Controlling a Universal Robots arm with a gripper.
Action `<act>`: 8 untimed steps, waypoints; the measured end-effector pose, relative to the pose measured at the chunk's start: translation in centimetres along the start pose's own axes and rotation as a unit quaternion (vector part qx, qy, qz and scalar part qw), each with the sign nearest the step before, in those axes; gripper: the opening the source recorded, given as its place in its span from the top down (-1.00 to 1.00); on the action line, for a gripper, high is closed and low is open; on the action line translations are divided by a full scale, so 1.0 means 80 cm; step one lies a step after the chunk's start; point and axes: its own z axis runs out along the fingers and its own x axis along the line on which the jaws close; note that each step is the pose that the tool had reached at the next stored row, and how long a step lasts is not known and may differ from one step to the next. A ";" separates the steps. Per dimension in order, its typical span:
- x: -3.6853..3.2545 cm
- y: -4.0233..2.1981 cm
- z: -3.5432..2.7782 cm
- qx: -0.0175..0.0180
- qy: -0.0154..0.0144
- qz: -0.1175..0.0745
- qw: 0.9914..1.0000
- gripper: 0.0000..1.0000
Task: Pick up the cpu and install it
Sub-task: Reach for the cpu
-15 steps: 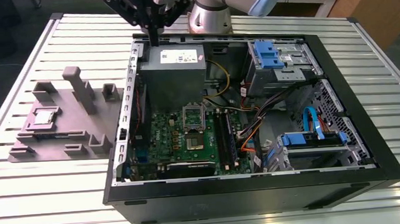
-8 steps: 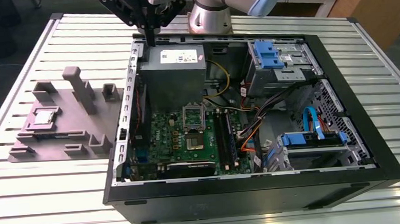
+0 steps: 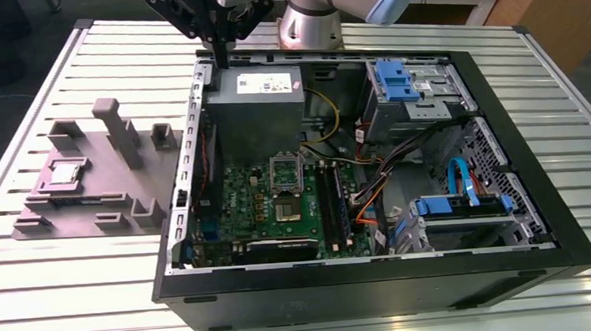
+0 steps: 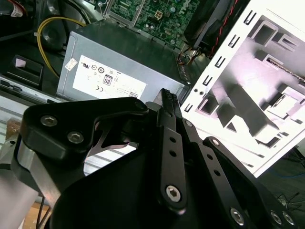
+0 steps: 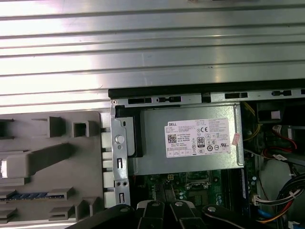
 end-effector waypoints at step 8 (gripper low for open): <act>0.0117 -0.0009 -0.0003 0.000 0.000 0.000 1.000 0.79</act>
